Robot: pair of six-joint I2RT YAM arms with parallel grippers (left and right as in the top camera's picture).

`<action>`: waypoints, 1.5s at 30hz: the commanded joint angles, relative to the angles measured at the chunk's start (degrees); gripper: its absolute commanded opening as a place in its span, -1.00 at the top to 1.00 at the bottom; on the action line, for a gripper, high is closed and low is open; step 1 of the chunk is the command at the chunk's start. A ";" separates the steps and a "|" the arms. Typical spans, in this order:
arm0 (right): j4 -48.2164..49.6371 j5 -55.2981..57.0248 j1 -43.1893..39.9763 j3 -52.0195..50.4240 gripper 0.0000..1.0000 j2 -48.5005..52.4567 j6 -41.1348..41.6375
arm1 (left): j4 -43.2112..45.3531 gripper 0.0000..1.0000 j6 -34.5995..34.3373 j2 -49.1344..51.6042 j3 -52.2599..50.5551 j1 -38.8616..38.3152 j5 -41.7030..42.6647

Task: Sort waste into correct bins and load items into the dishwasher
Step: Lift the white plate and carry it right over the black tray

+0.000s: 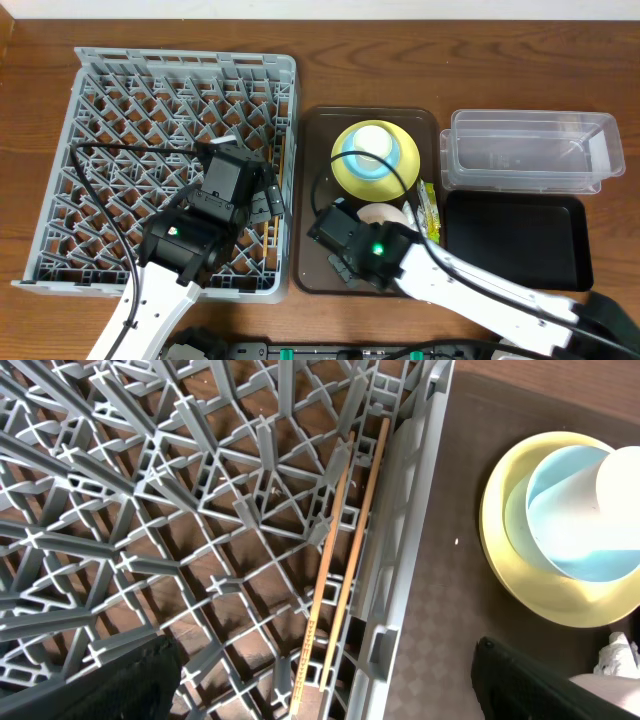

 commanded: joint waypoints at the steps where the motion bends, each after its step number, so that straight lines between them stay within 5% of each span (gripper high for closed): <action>1: -0.35 4.63 -0.94 0.55 0.98 -4.87 0.13 | -0.02 -0.87 -0.28 -0.04 0.31 0.39 -0.48; 10: -0.42 5.97 -5.81 0.55 0.98 -7.76 8.79 | -0.02 -0.88 -0.28 -0.04 0.31 0.39 -0.48; 24: -0.57 -0.63 -13.18 0.55 0.98 -7.80 9.77 | -0.02 -0.87 -0.28 -0.04 0.31 0.39 -0.48; 39: -8.50 -6.49 -30.42 0.55 0.98 -17.27 3.78 | -0.02 -0.87 -0.28 -0.04 0.31 0.39 -0.48; 45: -10.58 -19.06 -44.28 0.55 0.98 -20.11 -4.68 | -0.02 -0.87 -0.28 -0.04 0.31 0.39 -0.48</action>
